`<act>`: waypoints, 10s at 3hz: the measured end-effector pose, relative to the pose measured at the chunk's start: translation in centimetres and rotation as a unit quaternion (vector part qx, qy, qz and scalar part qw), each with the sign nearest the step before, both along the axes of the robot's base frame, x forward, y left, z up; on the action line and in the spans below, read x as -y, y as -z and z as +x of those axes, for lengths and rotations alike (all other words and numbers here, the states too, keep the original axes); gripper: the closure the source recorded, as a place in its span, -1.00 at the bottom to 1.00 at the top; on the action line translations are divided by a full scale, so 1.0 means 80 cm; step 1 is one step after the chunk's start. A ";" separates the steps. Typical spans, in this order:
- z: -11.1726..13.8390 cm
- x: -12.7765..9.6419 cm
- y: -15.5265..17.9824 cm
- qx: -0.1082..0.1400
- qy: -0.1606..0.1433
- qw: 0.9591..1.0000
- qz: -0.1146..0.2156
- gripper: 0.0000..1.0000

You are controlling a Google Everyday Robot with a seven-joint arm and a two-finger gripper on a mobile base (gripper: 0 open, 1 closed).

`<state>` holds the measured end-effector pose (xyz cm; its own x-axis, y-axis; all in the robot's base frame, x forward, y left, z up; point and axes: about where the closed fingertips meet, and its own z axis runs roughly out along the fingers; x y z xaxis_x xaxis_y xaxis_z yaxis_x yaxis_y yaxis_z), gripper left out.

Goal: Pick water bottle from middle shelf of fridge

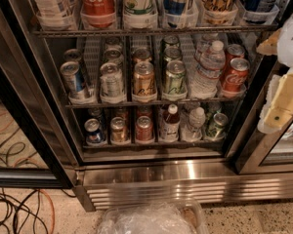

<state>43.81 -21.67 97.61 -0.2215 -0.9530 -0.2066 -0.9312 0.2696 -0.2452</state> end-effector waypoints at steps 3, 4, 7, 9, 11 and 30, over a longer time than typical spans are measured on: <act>0.020 -0.047 0.019 0.054 0.039 0.996 0.066 -1.00; 0.025 -0.061 0.029 0.088 0.066 0.986 0.123 -1.00; 0.053 -0.076 0.106 0.169 0.167 0.944 0.227 -1.00; 0.065 -0.069 0.132 0.181 0.203 0.927 0.257 -1.00; 0.077 -0.078 0.133 0.188 0.252 0.896 0.312 -1.00; 0.195 -0.056 0.169 0.478 0.371 0.636 0.479 -1.00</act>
Offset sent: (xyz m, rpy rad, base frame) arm 0.0224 0.0418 -0.0194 0.1102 -0.0915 -0.0715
